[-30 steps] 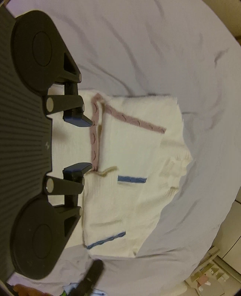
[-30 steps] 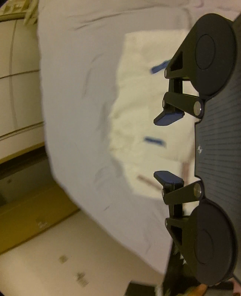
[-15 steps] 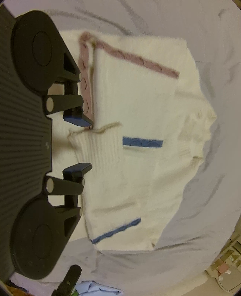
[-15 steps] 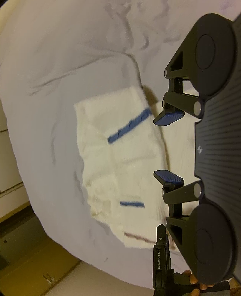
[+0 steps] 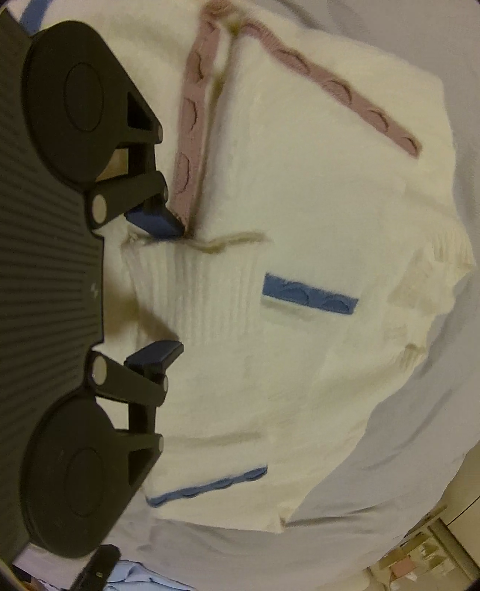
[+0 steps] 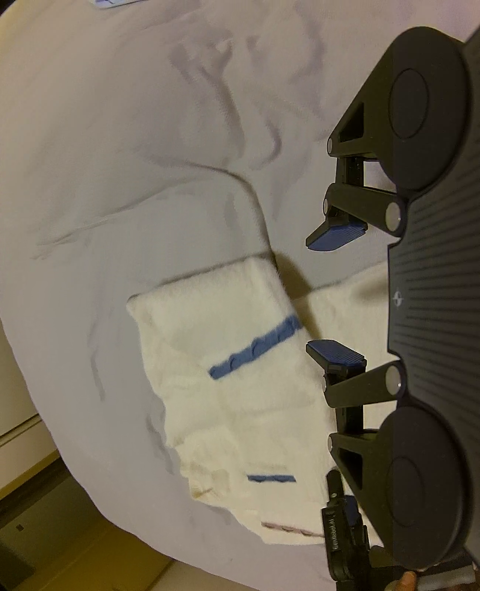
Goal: Fold clothes
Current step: 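Fold the held sleeve with the right tool across the sweater body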
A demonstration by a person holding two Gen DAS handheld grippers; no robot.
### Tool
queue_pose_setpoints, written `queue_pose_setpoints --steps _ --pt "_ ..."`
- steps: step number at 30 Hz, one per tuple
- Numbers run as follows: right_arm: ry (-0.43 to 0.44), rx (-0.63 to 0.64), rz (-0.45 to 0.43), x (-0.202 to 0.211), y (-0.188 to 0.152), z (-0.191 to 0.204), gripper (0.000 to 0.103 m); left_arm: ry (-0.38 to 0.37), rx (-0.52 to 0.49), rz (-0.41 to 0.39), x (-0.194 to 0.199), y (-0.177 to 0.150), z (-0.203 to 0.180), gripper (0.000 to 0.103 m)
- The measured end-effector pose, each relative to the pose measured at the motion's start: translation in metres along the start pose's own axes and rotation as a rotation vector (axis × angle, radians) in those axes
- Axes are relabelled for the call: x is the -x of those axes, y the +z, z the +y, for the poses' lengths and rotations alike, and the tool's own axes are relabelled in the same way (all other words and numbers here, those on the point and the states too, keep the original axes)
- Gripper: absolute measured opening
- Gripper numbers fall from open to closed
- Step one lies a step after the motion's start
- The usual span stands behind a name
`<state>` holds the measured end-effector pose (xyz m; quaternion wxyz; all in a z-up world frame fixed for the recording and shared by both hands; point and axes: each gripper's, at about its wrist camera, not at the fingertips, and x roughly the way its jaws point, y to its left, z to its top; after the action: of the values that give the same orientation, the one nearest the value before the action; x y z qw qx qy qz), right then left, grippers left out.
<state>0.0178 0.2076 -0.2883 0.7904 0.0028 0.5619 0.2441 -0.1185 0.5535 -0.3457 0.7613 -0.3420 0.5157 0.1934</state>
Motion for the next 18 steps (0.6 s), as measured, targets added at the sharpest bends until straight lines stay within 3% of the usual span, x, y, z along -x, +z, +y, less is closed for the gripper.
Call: queue_pose_setpoints --steps 4,6,8,10,12,15,18 --pt "-0.006 -0.005 0.023 -0.003 -0.001 -0.009 0.057 0.009 -0.02 -0.009 -0.004 -0.003 -0.003 0.051" --pt "-0.008 -0.007 0.032 -0.005 -0.003 -0.011 0.057 -0.005 -0.03 0.001 -0.002 -0.001 -0.005 0.005" --pt "-0.011 -0.004 0.039 -0.006 -0.003 -0.01 0.057 -0.054 -0.041 -0.006 0.011 0.004 -0.009 0.004" --pt "-0.014 0.002 0.041 -0.007 -0.002 -0.007 0.057 -0.092 -0.137 -0.097 0.046 0.011 -0.021 0.004" --pt "-0.017 0.007 0.041 -0.008 -0.001 -0.004 0.057 -0.083 -0.209 -0.2 0.081 0.019 -0.022 0.004" --pt "-0.019 0.014 0.041 -0.011 0.001 0.001 0.057 0.013 -0.195 -0.29 0.107 0.036 0.005 0.004" --pt "-0.02 0.028 0.043 -0.017 0.002 0.009 0.057 0.124 -0.162 -0.273 0.099 0.046 0.045 0.004"
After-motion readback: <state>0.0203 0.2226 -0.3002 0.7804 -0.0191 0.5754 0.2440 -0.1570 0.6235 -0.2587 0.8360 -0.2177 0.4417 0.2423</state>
